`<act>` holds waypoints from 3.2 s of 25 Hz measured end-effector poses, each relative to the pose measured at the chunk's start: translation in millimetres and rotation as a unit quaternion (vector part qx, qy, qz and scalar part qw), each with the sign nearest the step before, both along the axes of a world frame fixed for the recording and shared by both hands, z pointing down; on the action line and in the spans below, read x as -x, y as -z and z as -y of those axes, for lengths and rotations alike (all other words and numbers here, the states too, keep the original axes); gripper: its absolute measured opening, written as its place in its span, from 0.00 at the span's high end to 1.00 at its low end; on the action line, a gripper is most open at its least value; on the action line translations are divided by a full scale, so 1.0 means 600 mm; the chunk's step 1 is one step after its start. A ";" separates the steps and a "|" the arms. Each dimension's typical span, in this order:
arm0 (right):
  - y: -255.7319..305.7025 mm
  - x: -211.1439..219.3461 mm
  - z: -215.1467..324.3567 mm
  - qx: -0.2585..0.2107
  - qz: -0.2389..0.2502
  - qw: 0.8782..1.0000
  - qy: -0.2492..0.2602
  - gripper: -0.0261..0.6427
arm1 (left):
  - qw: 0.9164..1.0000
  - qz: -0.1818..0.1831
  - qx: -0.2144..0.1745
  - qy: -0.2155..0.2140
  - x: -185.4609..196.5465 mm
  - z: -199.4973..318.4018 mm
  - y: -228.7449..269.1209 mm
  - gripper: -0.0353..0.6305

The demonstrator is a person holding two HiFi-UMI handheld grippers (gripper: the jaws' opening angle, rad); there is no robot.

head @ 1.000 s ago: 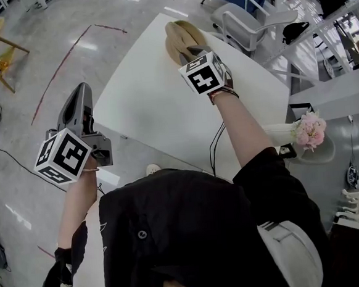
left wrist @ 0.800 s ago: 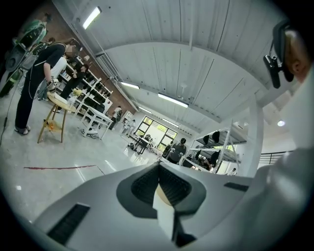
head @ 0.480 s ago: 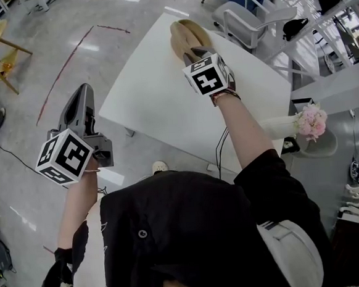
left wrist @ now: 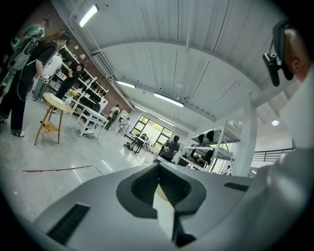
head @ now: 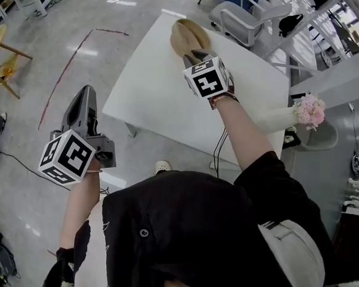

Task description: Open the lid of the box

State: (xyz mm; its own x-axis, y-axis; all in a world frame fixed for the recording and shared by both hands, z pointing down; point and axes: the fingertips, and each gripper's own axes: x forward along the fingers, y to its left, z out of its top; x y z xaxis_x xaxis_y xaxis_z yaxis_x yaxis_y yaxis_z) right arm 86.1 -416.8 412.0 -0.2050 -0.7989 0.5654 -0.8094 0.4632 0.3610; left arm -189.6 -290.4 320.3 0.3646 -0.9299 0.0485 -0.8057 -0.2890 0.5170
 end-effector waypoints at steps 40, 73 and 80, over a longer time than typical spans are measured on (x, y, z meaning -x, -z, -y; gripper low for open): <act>-0.015 0.040 -0.248 0.012 0.230 0.962 -0.149 0.84 | 0.995 -0.026 -0.034 -0.095 -0.017 -0.103 0.036 0.93; 0.197 0.033 -0.417 -0.056 0.466 0.877 -0.105 0.83 | 0.985 -0.019 -0.075 -0.155 -0.145 -0.204 0.088 0.93; 0.198 0.005 -0.413 -0.058 0.454 0.883 -0.102 0.83 | 0.984 -0.025 -0.079 -0.156 -0.177 -0.197 0.084 0.93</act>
State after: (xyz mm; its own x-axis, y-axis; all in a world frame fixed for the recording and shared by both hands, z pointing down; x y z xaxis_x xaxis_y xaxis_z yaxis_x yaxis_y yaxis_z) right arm 82.9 -168.7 293.4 -0.3776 -0.9130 0.1544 -0.8520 0.2773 -0.4440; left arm -83.7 -172.1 269.9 0.6312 -0.7672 -0.1141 -0.6396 -0.5981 0.4830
